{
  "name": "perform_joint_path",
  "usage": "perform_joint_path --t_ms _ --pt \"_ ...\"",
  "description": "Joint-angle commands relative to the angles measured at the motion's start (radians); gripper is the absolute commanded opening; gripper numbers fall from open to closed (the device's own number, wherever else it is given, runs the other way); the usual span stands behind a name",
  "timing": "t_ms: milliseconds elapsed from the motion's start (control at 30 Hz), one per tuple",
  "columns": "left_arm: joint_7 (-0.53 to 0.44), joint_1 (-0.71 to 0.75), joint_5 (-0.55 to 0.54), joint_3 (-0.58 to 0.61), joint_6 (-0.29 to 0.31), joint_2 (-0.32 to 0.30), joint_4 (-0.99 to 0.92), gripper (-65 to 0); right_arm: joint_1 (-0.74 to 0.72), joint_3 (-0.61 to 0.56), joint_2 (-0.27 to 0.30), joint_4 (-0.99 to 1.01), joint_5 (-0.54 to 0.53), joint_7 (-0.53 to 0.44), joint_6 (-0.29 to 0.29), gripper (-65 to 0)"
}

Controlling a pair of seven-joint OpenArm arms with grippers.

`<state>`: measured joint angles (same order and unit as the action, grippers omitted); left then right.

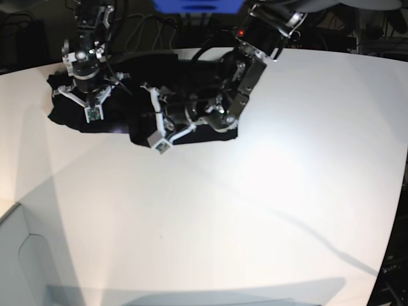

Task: Fold the T-shirt properly
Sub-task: 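Push the folded end further over the strip with the left gripper, then hold the folded end with the left gripper while the right gripper pulls its end outward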

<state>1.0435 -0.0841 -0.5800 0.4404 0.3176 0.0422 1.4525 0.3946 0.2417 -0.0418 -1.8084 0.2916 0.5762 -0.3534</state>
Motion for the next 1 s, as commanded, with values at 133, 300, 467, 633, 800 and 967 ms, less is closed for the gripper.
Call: perform_joint_path --t_ms 133,300,467,633,800,967 --pt "-0.019 -0.018 -0.1 -0.01 0.007 -0.003 0.096 -61.5 0.0 0.0 0.001 -0.018 -0.001 -0.009 0.006 -58.3" --pt "-0.022 -0.015 -0.219 -0.015 0.002 -0.083 0.182 -61.5 -0.009 0.0 0.001 -0.06 -0.001 -0.009 0.006 -58.3" --pt "-0.022 0.04 -0.22 -0.113 0.004 -0.121 0.193 -61.5 -0.023 0.002 0.004 -0.149 -0.001 0.0 0.006 -58.3" --pt "-0.022 0.086 -0.223 -0.202 0.007 -0.166 0.195 -61.5 -0.041 0.006 0.007 -0.196 -0.001 -0.002 0.006 -58.3" --pt "-0.029 0.122 -0.225 -0.229 0.007 -0.216 0.195 -61.5 -0.079 0.084 0.026 -0.199 -0.001 0.0 0.006 -51.4" --pt "-0.131 0.18 -0.22 -0.228 0.007 -0.276 0.253 -61.5 -0.145 0.244 0.095 -0.193 -0.058 0.003 -0.009 -43.5"
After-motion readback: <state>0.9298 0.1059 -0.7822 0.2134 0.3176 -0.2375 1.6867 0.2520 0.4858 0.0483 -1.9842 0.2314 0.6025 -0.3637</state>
